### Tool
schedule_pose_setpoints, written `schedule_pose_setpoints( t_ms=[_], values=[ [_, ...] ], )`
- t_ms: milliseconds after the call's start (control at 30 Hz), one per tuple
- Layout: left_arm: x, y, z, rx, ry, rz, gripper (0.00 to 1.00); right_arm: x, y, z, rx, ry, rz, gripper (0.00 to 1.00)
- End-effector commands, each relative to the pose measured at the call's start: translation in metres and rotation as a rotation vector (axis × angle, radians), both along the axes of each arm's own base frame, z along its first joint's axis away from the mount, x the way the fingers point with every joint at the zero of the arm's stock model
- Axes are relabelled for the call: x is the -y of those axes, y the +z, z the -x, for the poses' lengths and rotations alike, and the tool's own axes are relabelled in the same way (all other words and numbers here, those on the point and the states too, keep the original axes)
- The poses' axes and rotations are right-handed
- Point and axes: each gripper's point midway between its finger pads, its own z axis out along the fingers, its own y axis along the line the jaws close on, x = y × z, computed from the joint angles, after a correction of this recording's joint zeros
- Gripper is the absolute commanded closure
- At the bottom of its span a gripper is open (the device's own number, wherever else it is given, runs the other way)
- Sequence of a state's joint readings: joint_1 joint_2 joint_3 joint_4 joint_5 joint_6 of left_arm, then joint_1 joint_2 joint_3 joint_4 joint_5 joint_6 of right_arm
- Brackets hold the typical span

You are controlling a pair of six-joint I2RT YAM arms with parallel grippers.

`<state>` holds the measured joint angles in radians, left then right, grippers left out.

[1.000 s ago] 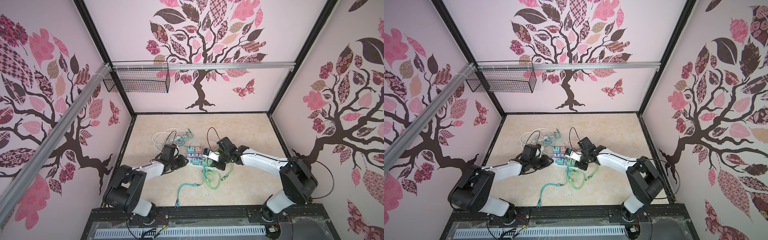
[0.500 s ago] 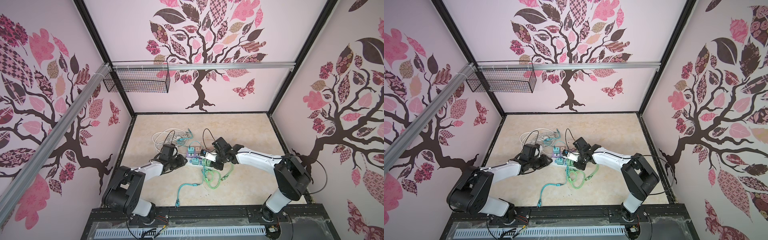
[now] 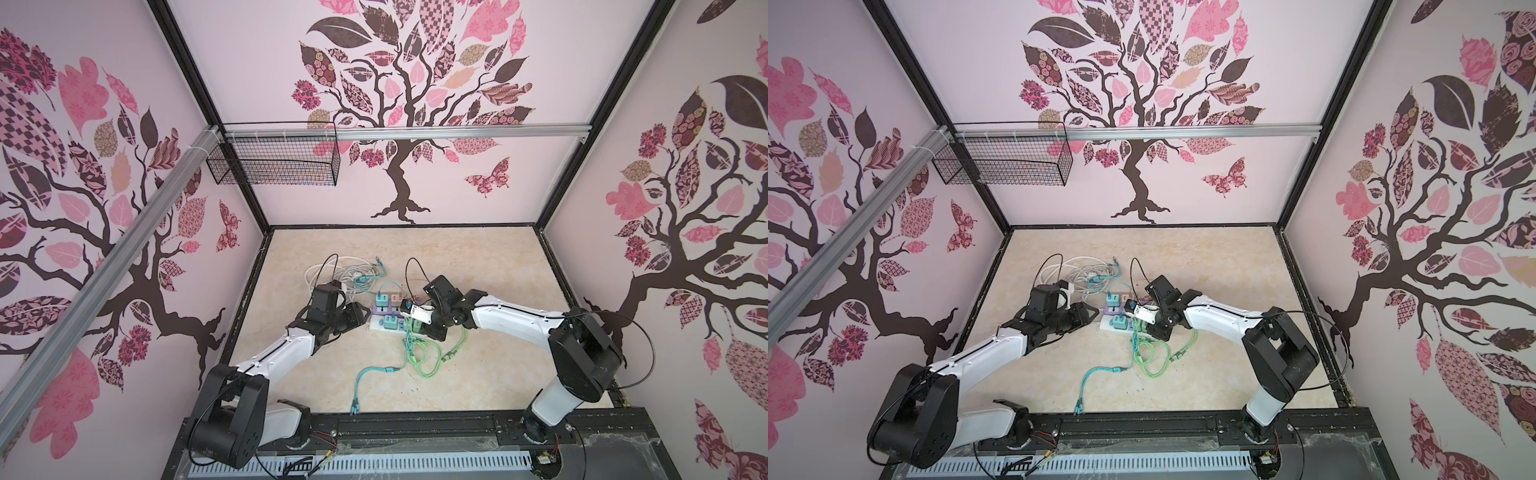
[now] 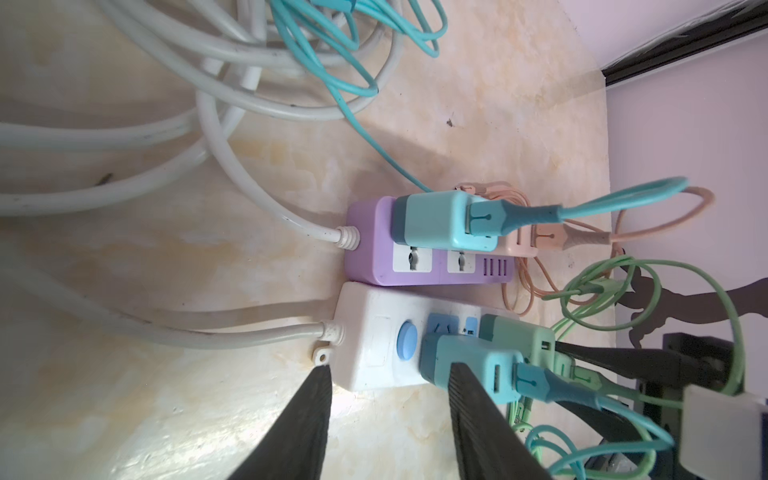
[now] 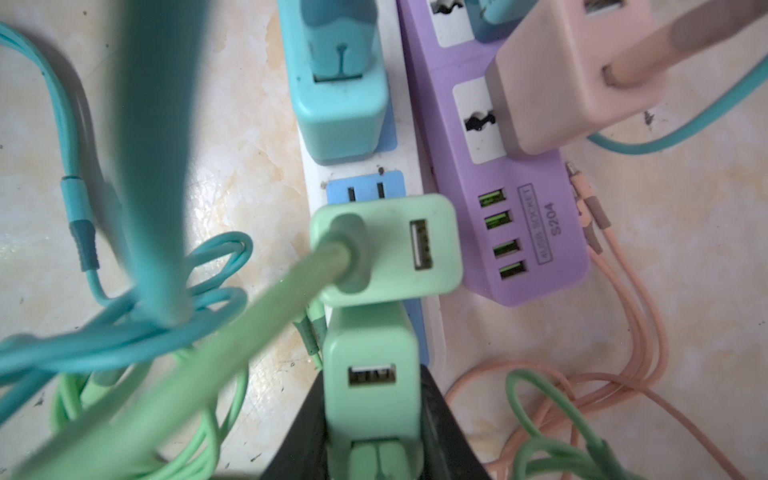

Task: Insert the plug
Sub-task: 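Open the right gripper and lift it off the plugged charger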

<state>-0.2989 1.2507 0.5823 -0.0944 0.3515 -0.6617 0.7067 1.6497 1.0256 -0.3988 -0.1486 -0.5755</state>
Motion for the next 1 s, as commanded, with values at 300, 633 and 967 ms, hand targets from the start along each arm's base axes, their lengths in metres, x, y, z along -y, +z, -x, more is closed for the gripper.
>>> schedule_pose_setpoints(
  t_ms=[300, 633, 967],
  values=[
    [-0.028, 0.021, 0.005, 0.056, 0.055, -0.069, 0.42, 0.015, 0.015, 0.006, -0.025, -0.064, 0.022, 0.71],
    [-0.041, 0.045, -0.006, 0.1, 0.095, -0.042, 0.39, 0.016, 0.034, 0.007, -0.021, -0.089, 0.002, 0.48],
    [-0.076, 0.057, -0.021, 0.129, 0.185, -0.045, 0.31, 0.034, 0.047, 0.014, 0.001, -0.144, 0.029, 0.37]
  ],
)
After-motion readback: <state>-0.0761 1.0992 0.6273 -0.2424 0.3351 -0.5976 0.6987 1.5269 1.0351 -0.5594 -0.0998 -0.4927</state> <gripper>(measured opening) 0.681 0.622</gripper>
